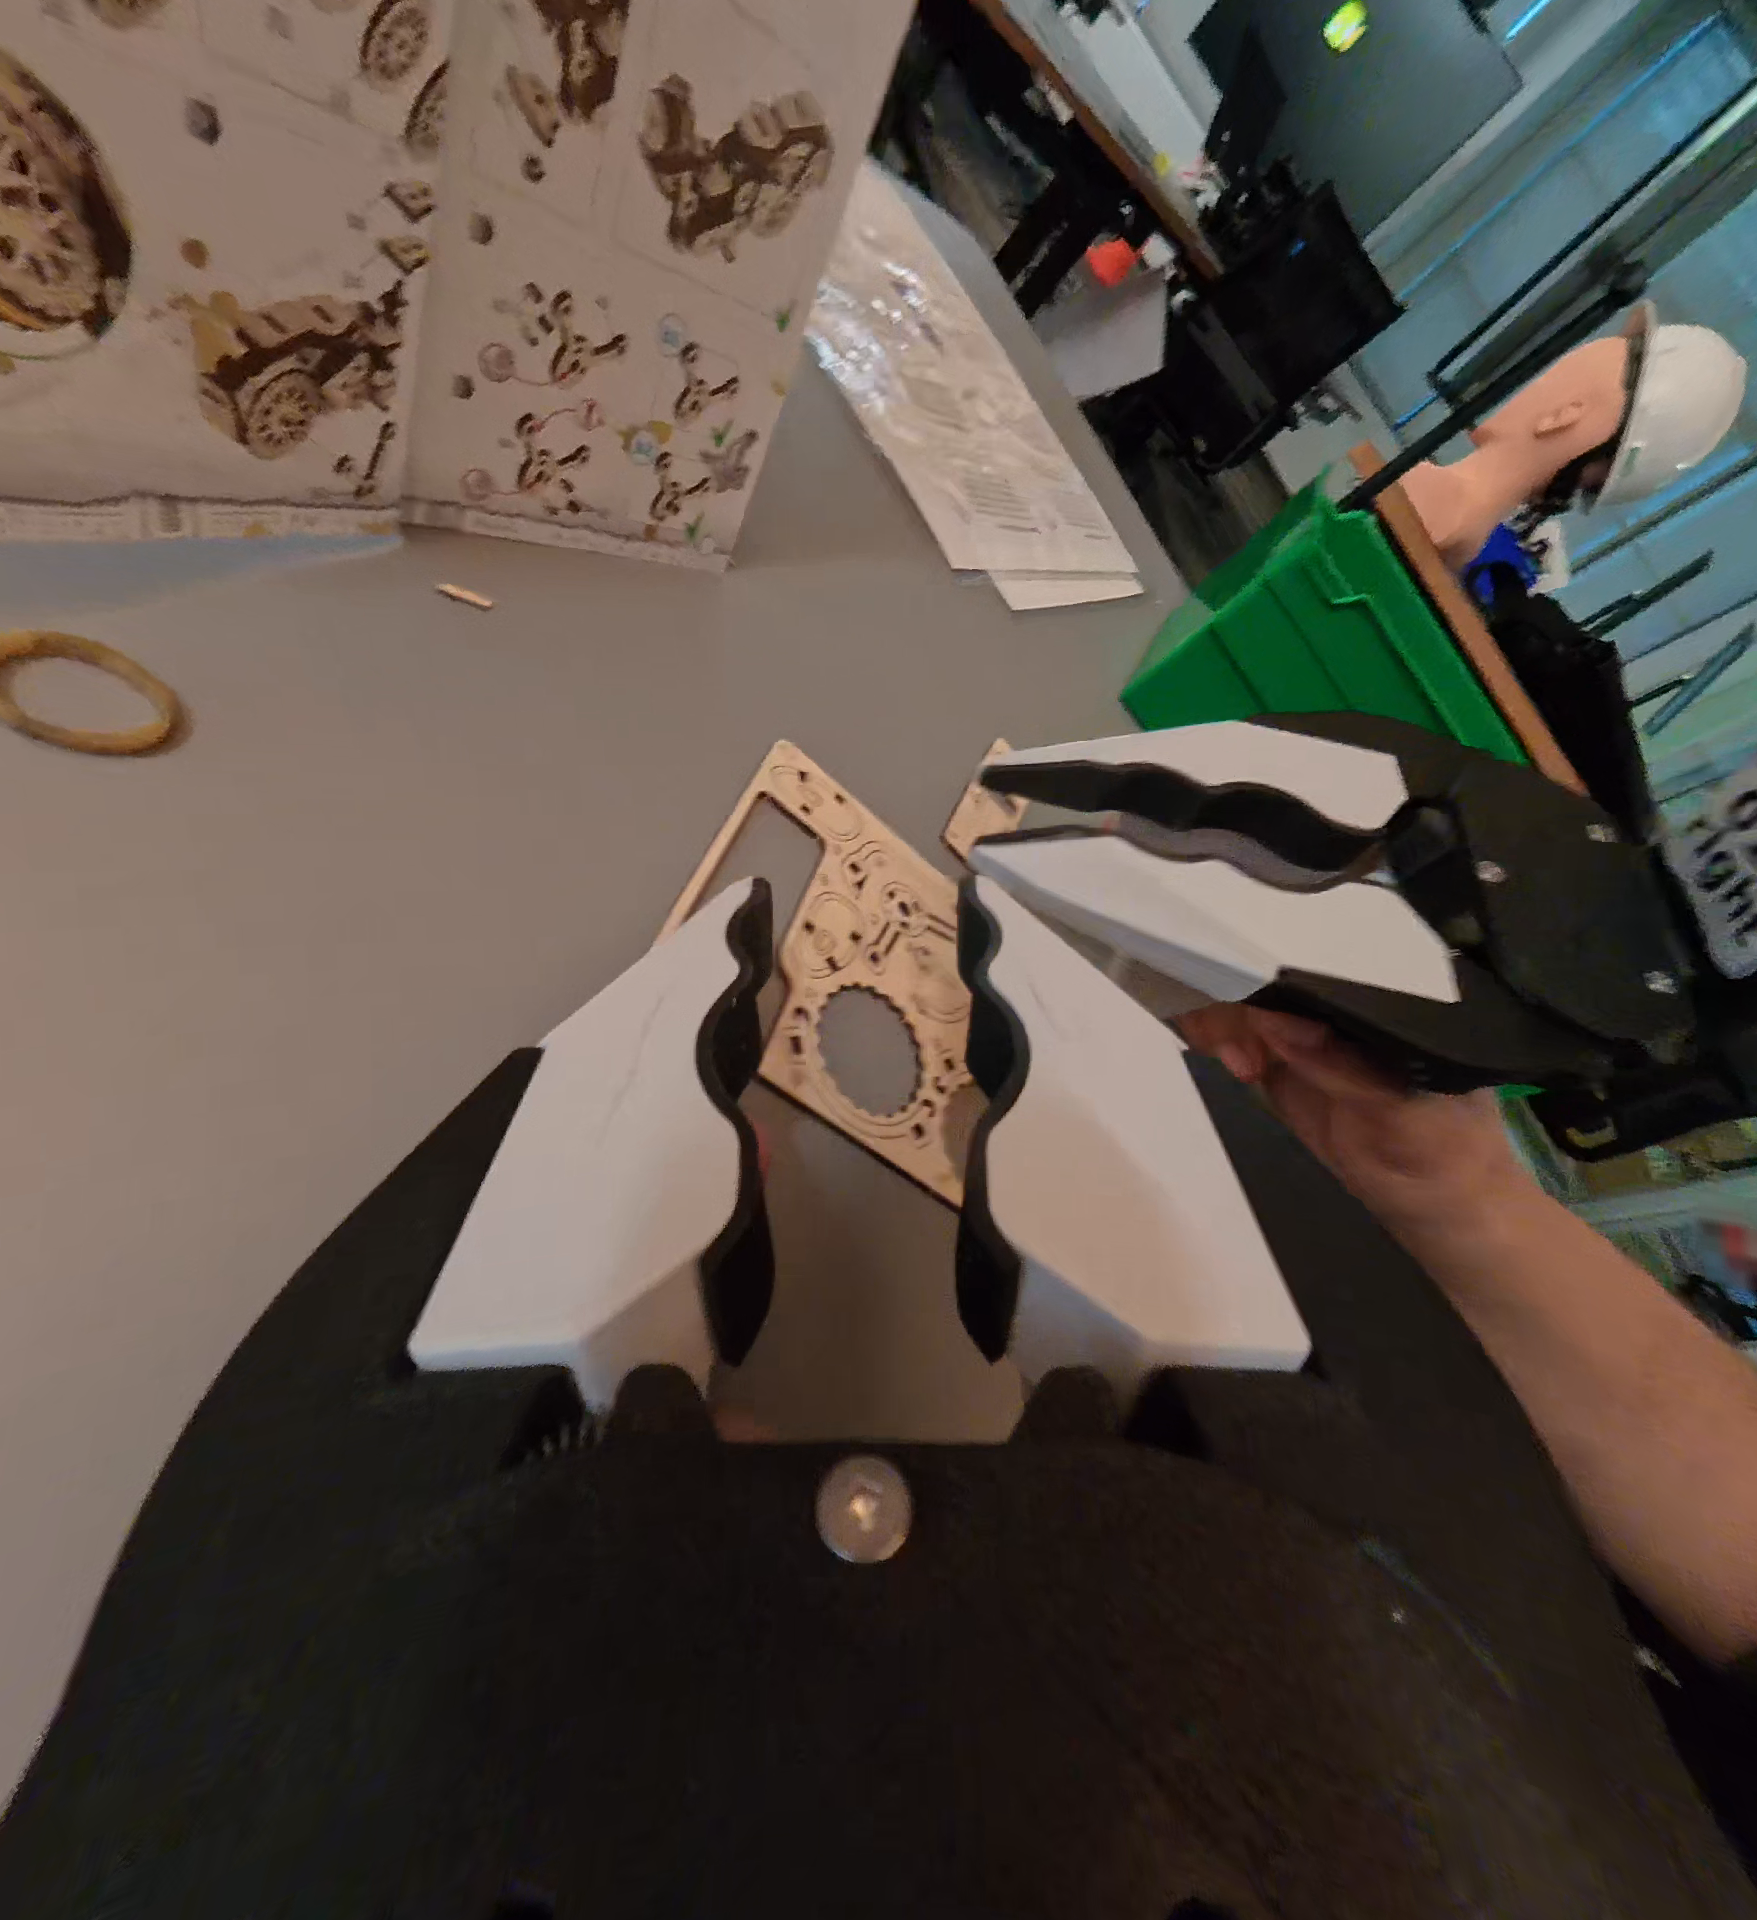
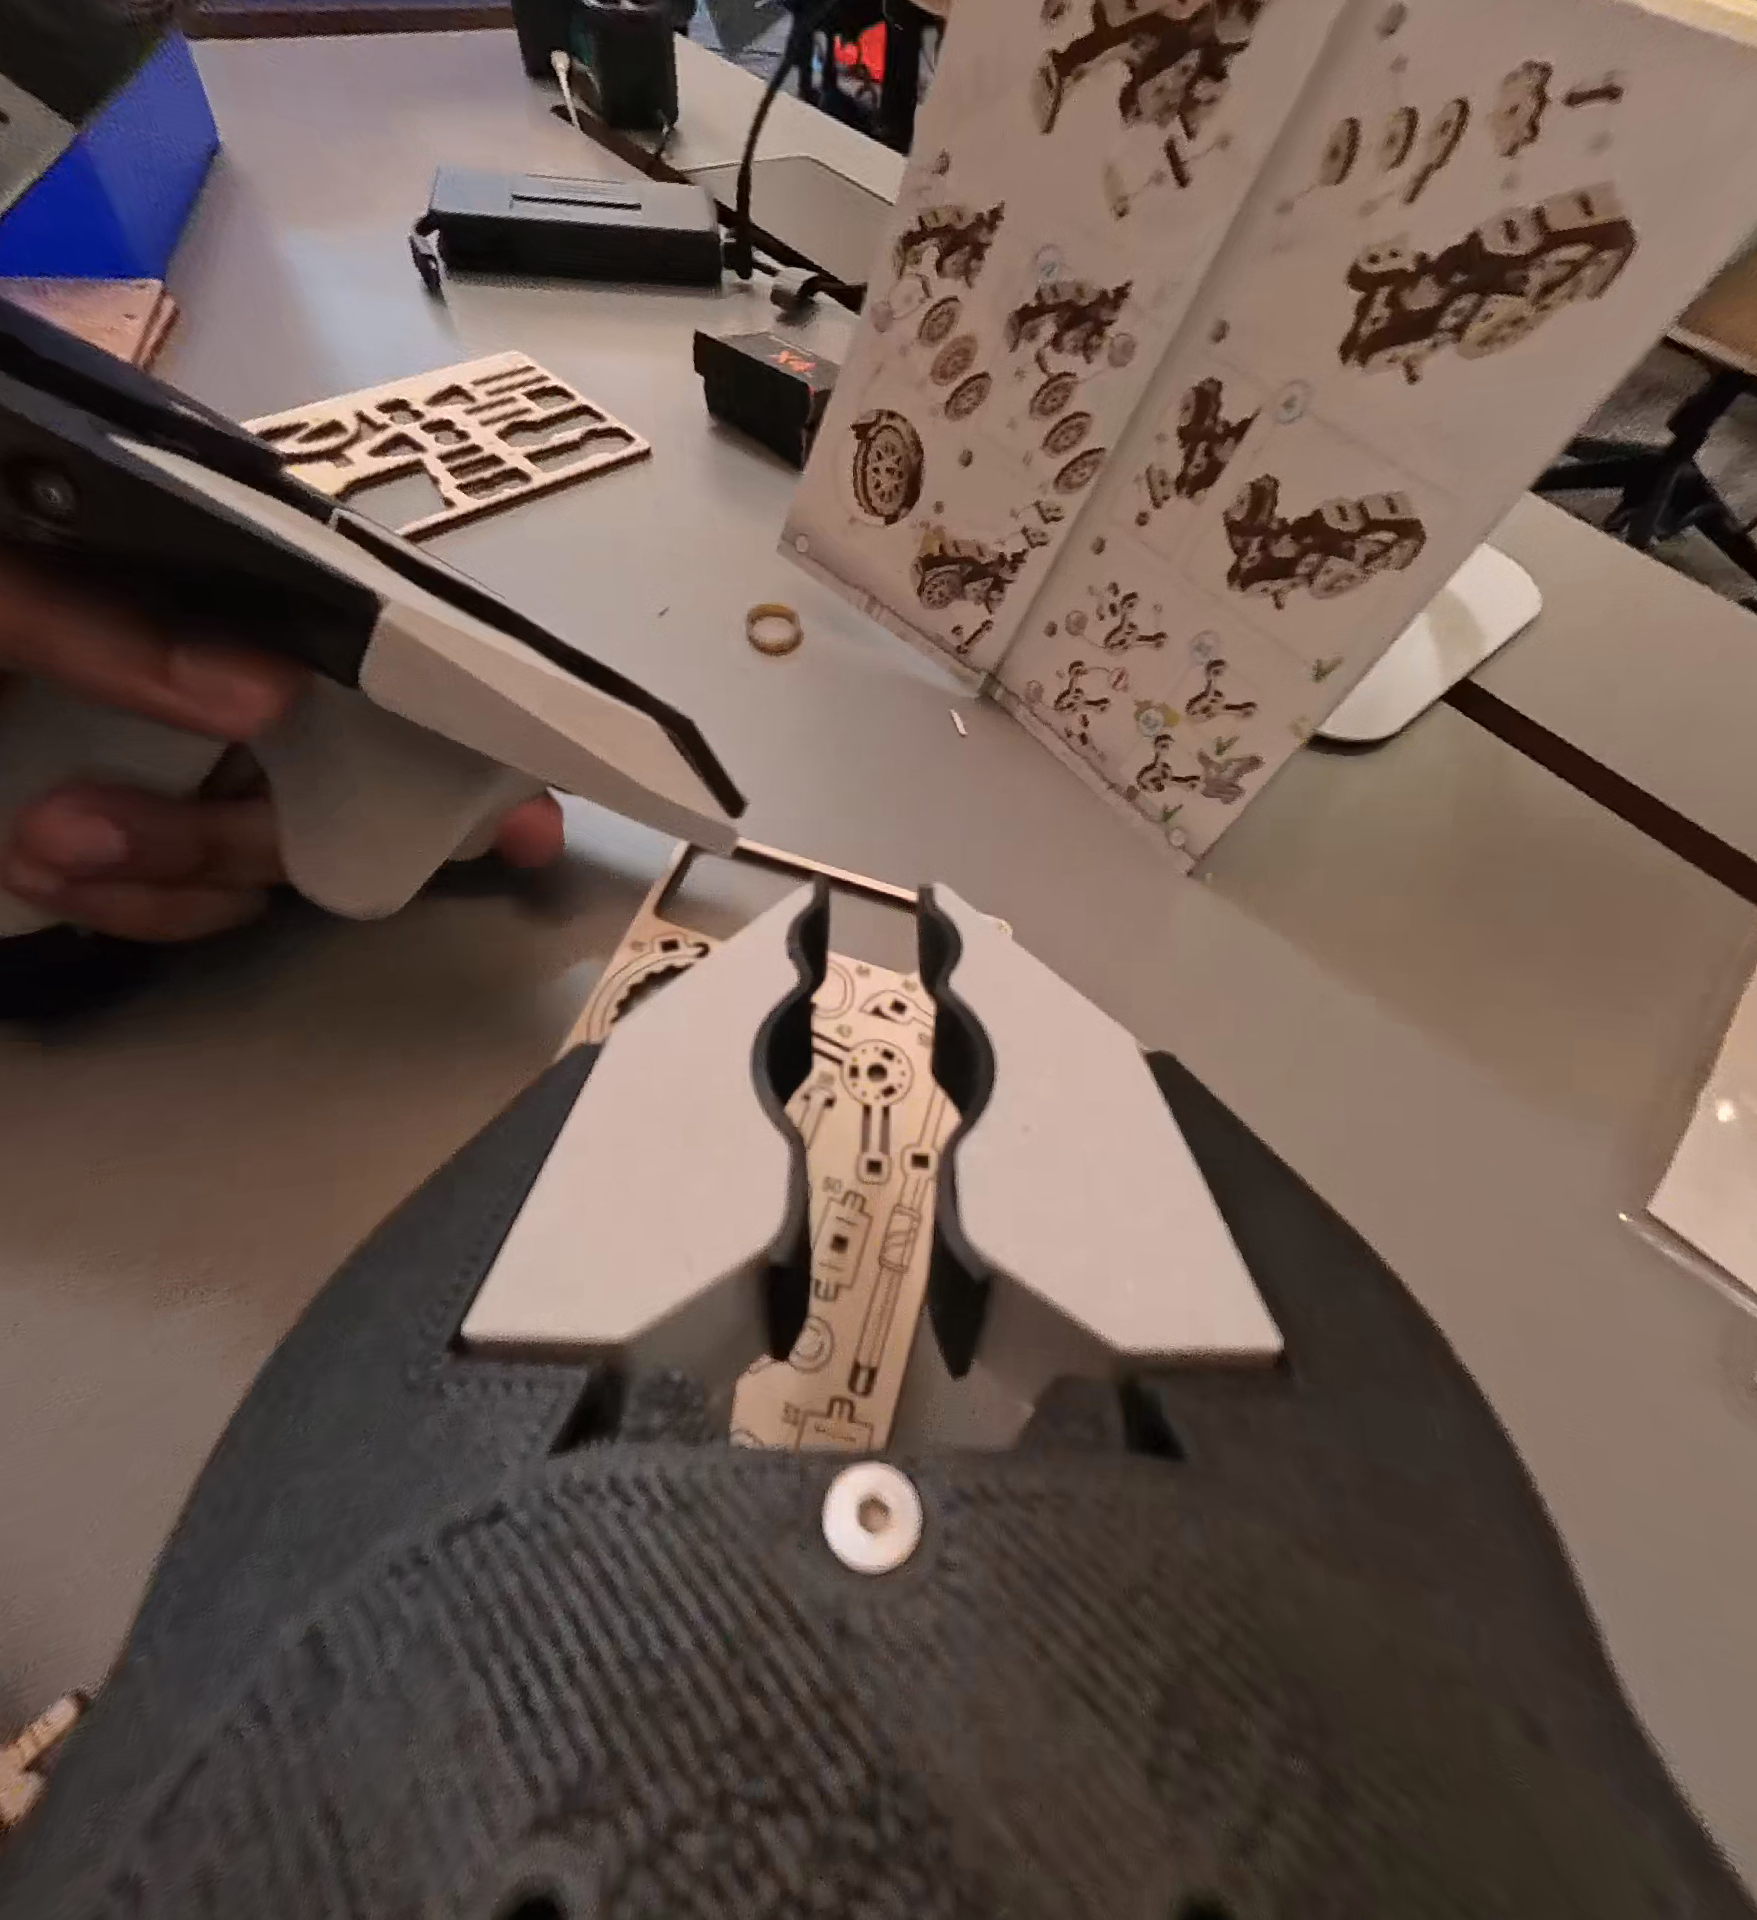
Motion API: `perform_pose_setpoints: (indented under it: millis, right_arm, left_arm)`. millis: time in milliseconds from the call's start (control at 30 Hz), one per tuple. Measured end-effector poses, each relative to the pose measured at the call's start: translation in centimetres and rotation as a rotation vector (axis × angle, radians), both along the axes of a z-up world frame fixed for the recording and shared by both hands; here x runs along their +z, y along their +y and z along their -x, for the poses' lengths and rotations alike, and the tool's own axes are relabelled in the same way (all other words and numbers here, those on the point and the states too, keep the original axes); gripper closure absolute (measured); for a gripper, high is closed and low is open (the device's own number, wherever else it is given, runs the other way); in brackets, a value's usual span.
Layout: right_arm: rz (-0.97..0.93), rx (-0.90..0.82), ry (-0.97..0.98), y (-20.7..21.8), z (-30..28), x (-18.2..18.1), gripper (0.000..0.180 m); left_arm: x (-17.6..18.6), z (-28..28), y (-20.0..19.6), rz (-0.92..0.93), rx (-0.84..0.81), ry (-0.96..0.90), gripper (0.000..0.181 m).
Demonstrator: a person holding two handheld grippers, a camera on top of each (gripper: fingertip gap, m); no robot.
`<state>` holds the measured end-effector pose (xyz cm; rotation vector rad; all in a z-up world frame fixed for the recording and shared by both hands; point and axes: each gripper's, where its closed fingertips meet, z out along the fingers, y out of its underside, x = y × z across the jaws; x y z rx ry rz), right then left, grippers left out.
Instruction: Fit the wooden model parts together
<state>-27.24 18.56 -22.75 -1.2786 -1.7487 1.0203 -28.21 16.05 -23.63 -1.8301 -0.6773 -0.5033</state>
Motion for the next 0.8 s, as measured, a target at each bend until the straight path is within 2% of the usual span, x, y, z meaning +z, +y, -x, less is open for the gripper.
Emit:
perform_pose_setpoints:
  millis: [33,133,267,333,367,500,567,667,800]
  right_arm:
    - [-0.007,0.007,0.004,-0.3,0.0,0.1,0.164]
    - [-0.003,0.025,0.013,-0.9,0.1,0.7,0.158]
    - [0.046,0.093,-0.075,-3.9,-0.1,1.3,0.127]
    - [0.023,0.172,-0.18,-7.4,-0.4,0.9,0.104]
    - [0.0,0.226,-0.222,-9.7,-0.5,0.8,0.1]
    - [-0.111,0.45,-0.226,-19.7,0.6,1.6,0.1]
    - [-0.155,0.547,-0.275,-24.0,1.5,0.8,0.091]
    - [-0.235,0.629,-0.412,-27.8,2.7,-2.2,0.07]
    - [-0.255,0.686,-0.541,-30.8,3.0,-5.4,0.065]
  left_arm:
    - [0.6,-0.3,0.0,-0.021,-0.009,-0.009,0.146]
    - [3.2,0.6,-0.7,-0.071,0.011,0.004,0.144]
    - [6.9,7.3,-5.1,-0.048,0.176,0.048,0.143]
    - [9.9,9.5,-8.1,-0.041,0.17,0.008,0.138]
    - [11.4,10.3,-9.7,-0.045,0.172,0.004,0.135]
    - [16.3,12.4,-16.0,-0.095,0.263,0.112,0.131]
    - [17.2,12.8,-18.1,-0.098,0.288,0.13,0.129]
    - [17.9,13.2,-20.1,-0.141,0.299,0.09,0.127]
    - [18.5,12.9,-21.2,-0.184,0.294,0.071,0.126]
